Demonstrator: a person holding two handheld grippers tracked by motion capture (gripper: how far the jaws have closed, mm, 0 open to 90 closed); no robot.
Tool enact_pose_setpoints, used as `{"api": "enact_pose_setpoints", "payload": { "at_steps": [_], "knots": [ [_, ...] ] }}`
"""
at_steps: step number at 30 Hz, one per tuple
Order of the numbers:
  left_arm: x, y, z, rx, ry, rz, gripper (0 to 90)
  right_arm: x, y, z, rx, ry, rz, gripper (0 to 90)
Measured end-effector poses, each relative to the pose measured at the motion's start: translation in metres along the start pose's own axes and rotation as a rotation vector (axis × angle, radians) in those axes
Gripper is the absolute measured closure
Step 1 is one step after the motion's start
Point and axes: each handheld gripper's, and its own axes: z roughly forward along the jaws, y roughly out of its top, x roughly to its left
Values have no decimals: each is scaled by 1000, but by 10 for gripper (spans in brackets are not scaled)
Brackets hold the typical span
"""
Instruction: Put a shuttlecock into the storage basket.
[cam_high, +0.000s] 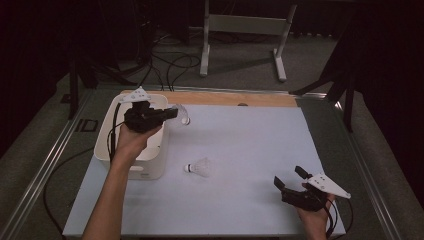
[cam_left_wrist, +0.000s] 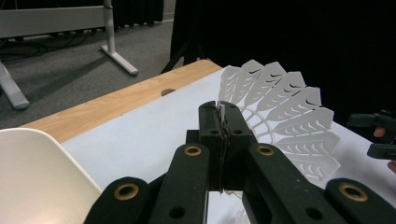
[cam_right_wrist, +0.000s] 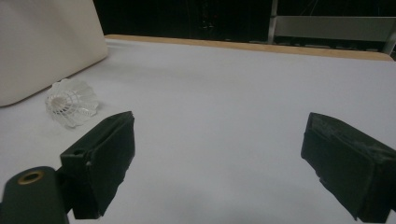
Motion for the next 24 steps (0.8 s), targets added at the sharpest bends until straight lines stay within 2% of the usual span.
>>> {"api": "enact_pose_setpoints", "payload": {
  "at_steps": [24],
  "knots": [
    [6,-6,-7,5,5,-7,900,1,0,1,1,4,3,99]
  ]
}}
